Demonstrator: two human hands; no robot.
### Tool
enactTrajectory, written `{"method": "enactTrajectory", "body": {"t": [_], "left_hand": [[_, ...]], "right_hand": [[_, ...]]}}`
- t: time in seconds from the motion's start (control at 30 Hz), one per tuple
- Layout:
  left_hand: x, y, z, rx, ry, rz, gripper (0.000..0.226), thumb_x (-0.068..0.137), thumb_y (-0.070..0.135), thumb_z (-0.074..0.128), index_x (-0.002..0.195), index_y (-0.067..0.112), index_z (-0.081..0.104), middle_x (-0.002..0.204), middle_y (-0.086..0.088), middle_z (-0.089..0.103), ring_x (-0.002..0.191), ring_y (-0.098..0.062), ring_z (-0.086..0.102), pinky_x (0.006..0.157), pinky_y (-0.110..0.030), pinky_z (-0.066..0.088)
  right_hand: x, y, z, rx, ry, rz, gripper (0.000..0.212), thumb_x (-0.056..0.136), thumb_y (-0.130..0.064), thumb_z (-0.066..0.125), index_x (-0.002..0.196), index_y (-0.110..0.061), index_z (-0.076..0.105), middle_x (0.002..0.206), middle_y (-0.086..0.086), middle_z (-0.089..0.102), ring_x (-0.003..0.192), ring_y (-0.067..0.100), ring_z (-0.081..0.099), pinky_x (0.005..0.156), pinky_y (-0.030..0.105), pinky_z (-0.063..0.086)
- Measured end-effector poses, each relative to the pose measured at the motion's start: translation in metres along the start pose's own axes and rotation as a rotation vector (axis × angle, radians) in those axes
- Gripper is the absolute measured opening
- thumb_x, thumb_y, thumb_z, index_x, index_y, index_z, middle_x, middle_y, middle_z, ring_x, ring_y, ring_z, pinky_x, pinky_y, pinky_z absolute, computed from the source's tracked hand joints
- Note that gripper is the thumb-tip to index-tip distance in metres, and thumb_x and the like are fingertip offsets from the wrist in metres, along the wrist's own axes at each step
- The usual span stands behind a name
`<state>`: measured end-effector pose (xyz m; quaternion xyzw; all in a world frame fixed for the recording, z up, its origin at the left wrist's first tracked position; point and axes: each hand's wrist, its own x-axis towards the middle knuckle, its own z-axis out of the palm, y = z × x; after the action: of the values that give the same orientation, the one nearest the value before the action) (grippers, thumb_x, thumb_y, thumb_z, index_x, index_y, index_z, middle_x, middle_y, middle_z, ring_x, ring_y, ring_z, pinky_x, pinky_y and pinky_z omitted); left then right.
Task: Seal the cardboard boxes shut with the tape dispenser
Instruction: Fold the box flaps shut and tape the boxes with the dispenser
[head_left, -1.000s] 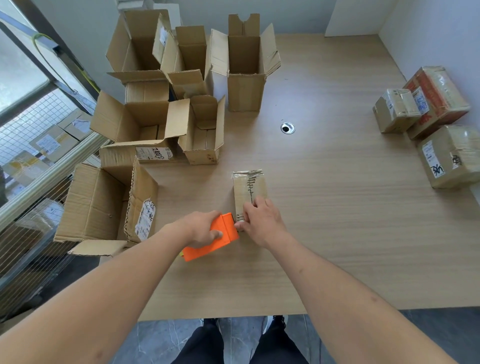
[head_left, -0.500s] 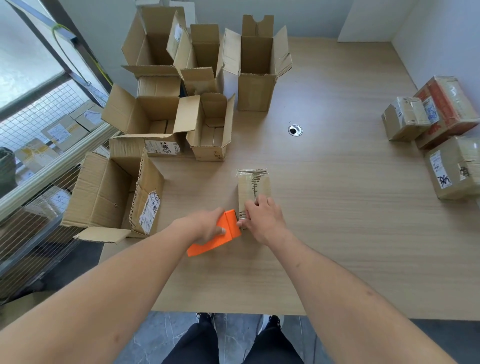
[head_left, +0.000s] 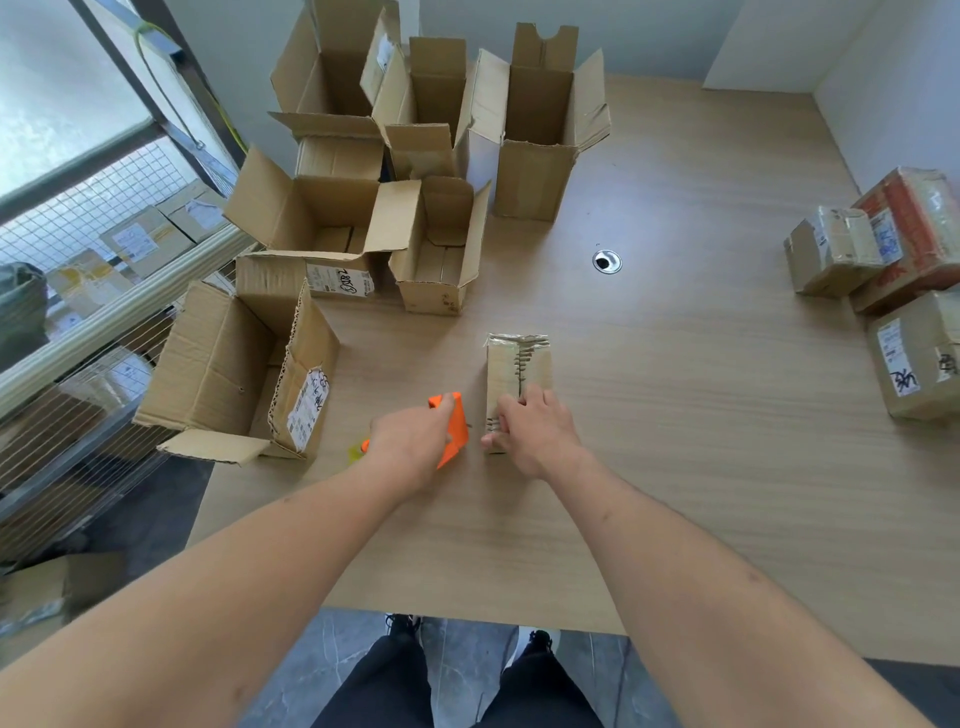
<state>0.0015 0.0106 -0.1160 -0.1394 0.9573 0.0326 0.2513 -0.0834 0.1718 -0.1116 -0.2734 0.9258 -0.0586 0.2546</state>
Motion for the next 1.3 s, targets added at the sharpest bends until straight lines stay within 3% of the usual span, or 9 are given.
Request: {"method": "enactTrajectory", "body": {"t": [0.27, 0.5, 0.63, 0.73, 0.83, 0.9, 0.97, 1.1, 1.3], "left_hand": [[0.001, -0.027, 0.005, -0.212, 0.237, -0.033, 0.063, 0.106, 0.04, 0.039, 0.156, 0.039, 0.001, 0.097, -0.016, 0.061, 0.09, -0.039, 0.064, 0.078, -0.042, 0.042], [0.004, -0.025, 0.042, -0.263, 0.133, -0.095, 0.085, 0.1, 0.023, 0.05, 0.157, 0.043, -0.009, 0.097, -0.014, 0.039, 0.094, -0.041, 0.054, 0.09, -0.047, 0.041], [0.004, -0.021, 0.052, -0.349, 0.098, -0.055, 0.085, 0.1, 0.019, 0.049, 0.157, 0.048, -0.006, 0.097, -0.015, 0.04, 0.092, -0.041, 0.054, 0.088, -0.046, 0.044], [0.0, -0.015, 0.041, -0.254, 0.144, -0.099, 0.076, 0.1, 0.027, 0.051, 0.158, 0.047, 0.007, 0.112, -0.019, 0.045, 0.104, -0.041, 0.053, 0.096, -0.045, 0.04], [-0.007, -0.009, 0.02, -0.131, 0.322, -0.086, 0.061, 0.095, 0.036, 0.06, 0.151, 0.039, 0.036, 0.131, -0.018, 0.041, 0.111, -0.039, 0.051, 0.099, -0.044, 0.041], [-0.007, -0.006, 0.011, -0.222, 0.432, 0.079, 0.051, 0.09, 0.031, 0.067, 0.14, 0.029, 0.055, 0.137, -0.018, 0.041, 0.111, -0.04, 0.054, 0.092, -0.045, 0.049], [-0.004, -0.002, 0.008, -0.285, 0.495, 0.27, 0.04, 0.088, 0.024, 0.07, 0.128, 0.022, 0.066, 0.136, -0.017, 0.046, 0.108, -0.038, 0.059, 0.085, -0.044, 0.056], [-0.005, 0.019, 0.003, -0.337, 0.54, 0.397, 0.017, 0.093, 0.026, 0.066, 0.102, 0.016, 0.076, 0.134, -0.012, 0.053, 0.102, -0.032, 0.064, 0.071, -0.039, 0.058], [0.003, 0.031, 0.02, -0.347, 0.502, 0.407, 0.02, 0.084, 0.022, 0.079, 0.103, 0.015, 0.078, 0.144, -0.005, 0.057, 0.132, -0.024, 0.056, 0.087, -0.04, 0.059]], "right_hand": [[-0.001, 0.002, 0.002, -0.032, 0.021, -0.022, 0.045, 0.093, -0.064, 0.057, 0.112, -0.023, 0.056, 0.129, 0.007, 0.046, 0.124, 0.03, 0.042, 0.102, 0.042, 0.04], [-0.001, 0.002, 0.005, -0.068, 0.042, -0.019, 0.048, 0.095, -0.063, 0.053, 0.118, -0.021, 0.055, 0.133, 0.008, 0.044, 0.125, 0.03, 0.041, 0.102, 0.041, 0.039], [-0.002, 0.003, 0.01, -0.086, 0.068, -0.016, 0.049, 0.095, -0.064, 0.053, 0.118, -0.022, 0.054, 0.133, 0.007, 0.044, 0.125, 0.029, 0.042, 0.102, 0.041, 0.04], [-0.003, 0.005, 0.011, -0.062, 0.083, -0.02, 0.045, 0.095, -0.062, 0.055, 0.115, -0.021, 0.053, 0.132, 0.007, 0.044, 0.123, 0.029, 0.042, 0.101, 0.042, 0.039], [-0.007, 0.009, 0.011, 0.005, 0.096, -0.059, 0.034, 0.093, -0.052, 0.065, 0.107, -0.023, 0.052, 0.123, 0.005, 0.045, 0.117, 0.029, 0.043, 0.097, 0.041, 0.04], [-0.01, 0.017, 0.013, 0.03, 0.119, -0.119, 0.023, 0.091, -0.032, 0.07, 0.103, -0.026, 0.051, 0.115, 0.001, 0.045, 0.111, 0.028, 0.044, 0.088, 0.038, 0.039], [-0.014, 0.025, 0.017, 0.044, 0.174, -0.174, 0.028, 0.086, -0.013, 0.07, 0.1, -0.028, 0.052, 0.107, -0.004, 0.043, 0.104, 0.027, 0.046, 0.078, 0.035, 0.034], [-0.019, 0.03, 0.024, 0.183, 0.301, -0.202, 0.03, 0.077, -0.002, 0.072, 0.093, -0.023, 0.059, 0.098, -0.005, 0.049, 0.096, 0.024, 0.048, 0.078, 0.036, 0.041], [-0.024, 0.037, 0.031, 0.312, 0.441, -0.263, 0.031, 0.072, 0.006, 0.075, 0.09, -0.018, 0.067, 0.092, -0.001, 0.057, 0.089, 0.024, 0.053, 0.073, 0.039, 0.048]]}}
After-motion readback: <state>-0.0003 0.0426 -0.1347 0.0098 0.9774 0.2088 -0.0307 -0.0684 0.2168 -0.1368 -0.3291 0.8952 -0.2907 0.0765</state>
